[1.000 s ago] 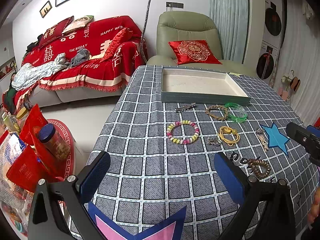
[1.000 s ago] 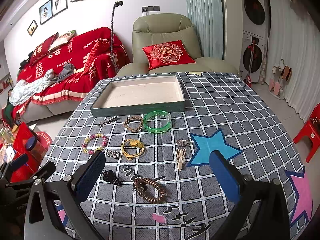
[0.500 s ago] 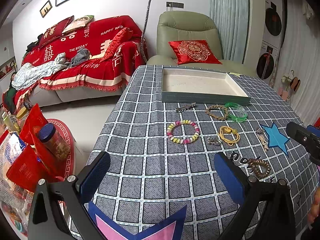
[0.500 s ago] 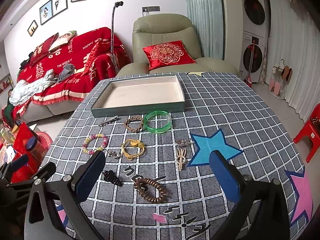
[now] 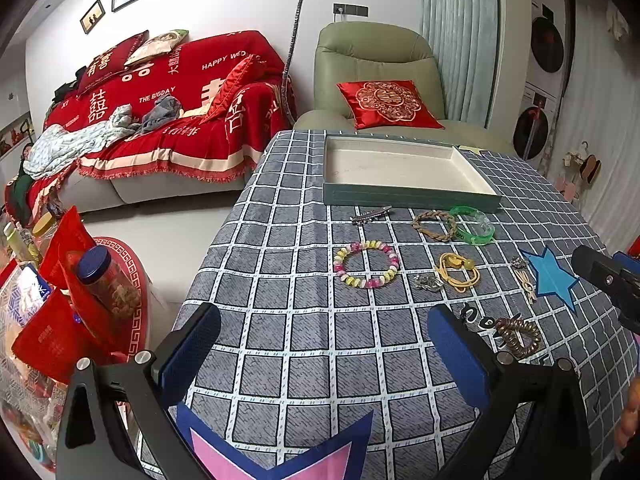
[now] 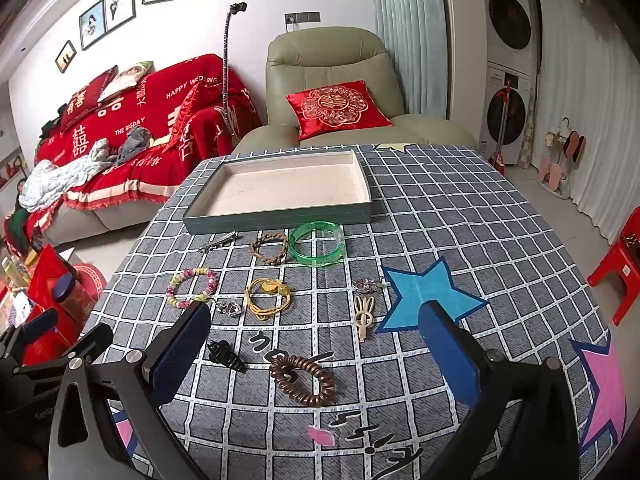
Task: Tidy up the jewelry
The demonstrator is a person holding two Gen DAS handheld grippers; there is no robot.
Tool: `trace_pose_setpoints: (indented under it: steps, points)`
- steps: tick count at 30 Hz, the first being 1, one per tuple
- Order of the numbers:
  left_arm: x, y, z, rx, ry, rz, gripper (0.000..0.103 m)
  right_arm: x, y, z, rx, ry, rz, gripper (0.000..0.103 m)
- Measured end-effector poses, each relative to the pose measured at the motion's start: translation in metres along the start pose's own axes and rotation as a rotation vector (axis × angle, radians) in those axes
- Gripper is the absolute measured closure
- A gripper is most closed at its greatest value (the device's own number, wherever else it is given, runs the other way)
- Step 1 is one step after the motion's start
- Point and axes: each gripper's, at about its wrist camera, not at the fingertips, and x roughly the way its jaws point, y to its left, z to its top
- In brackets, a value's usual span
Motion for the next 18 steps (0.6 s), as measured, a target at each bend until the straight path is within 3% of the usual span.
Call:
trace_pose_setpoints:
  steps: [18]
  points:
    - [-0.0001, -0.0012, 0.0003, 0.001, 0.001, 0.000, 0.000, 0.0008, 0.0009, 0.0000, 0.001, 0.002, 0.003, 0.000]
